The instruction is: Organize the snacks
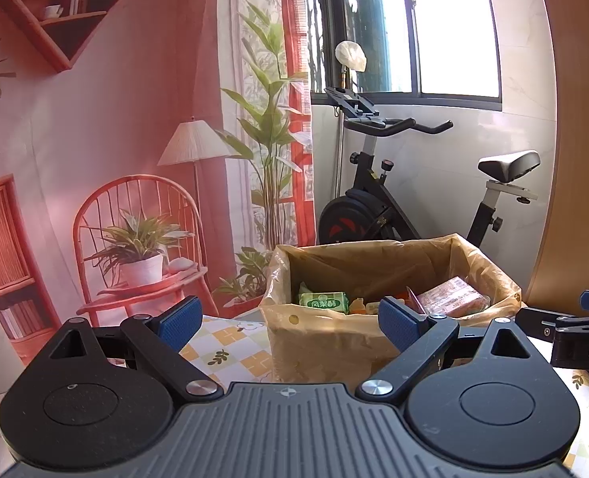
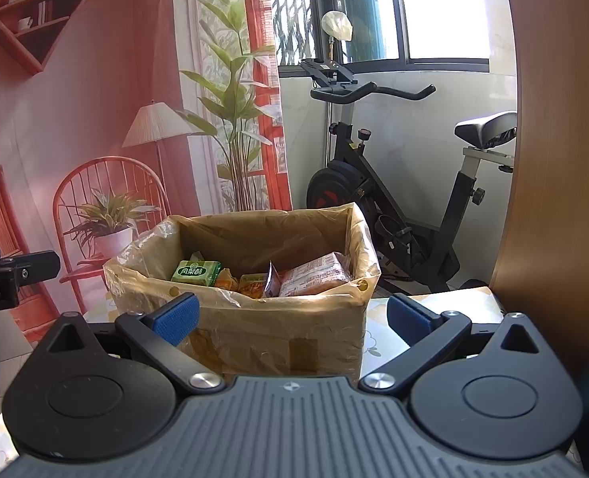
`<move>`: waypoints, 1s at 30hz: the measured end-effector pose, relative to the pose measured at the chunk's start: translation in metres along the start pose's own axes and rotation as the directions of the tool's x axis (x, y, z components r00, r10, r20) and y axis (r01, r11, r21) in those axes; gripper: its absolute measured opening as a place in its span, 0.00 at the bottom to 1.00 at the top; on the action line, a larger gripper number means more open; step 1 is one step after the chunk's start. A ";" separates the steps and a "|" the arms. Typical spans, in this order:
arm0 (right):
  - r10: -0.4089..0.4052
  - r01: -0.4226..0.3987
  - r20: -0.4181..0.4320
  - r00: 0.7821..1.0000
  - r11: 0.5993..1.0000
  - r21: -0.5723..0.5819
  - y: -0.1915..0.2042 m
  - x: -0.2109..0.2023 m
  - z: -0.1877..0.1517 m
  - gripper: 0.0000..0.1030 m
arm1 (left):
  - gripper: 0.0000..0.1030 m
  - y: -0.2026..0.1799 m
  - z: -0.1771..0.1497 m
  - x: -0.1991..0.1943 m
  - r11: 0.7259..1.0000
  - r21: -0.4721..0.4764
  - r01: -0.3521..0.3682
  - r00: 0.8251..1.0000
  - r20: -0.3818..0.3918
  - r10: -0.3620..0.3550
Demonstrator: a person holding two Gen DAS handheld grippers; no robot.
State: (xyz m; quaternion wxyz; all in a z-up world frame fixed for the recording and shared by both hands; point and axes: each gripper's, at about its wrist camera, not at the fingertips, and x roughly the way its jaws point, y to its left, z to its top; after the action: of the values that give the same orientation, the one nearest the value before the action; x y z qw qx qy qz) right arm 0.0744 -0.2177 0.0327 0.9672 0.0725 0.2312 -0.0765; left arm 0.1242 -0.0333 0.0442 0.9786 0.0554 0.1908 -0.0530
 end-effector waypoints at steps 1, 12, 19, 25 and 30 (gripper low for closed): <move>0.000 0.000 0.000 1.000 1.000 -0.001 0.000 0.000 0.000 0.99 | 0.93 0.000 0.000 0.000 1.000 0.000 0.000 1.000 0.000 0.000; 0.003 -0.003 0.000 1.000 1.000 -0.005 0.001 -0.001 -0.002 0.99 | 0.93 0.001 -0.001 -0.002 1.000 -0.004 -0.011 1.000 0.010 0.011; 0.011 -0.011 0.004 1.000 1.000 -0.010 0.004 -0.003 -0.001 0.99 | 0.93 0.000 -0.001 -0.003 1.000 -0.005 -0.013 1.000 0.012 0.013; 0.014 -0.014 0.005 1.000 1.000 -0.011 0.005 -0.003 0.001 0.99 | 0.93 0.000 0.000 -0.005 1.000 -0.007 -0.016 1.000 0.016 0.016; 0.018 -0.018 0.007 1.000 1.000 -0.014 0.006 -0.004 0.002 0.99 | 0.93 0.001 0.000 -0.006 1.000 -0.009 -0.018 1.000 0.018 0.018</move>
State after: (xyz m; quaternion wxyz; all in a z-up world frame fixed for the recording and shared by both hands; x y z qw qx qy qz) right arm 0.0726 -0.2121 0.0371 0.9692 0.0675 0.2275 -0.0666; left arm 0.1184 -0.0322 0.0466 0.9810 0.0522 0.1815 -0.0439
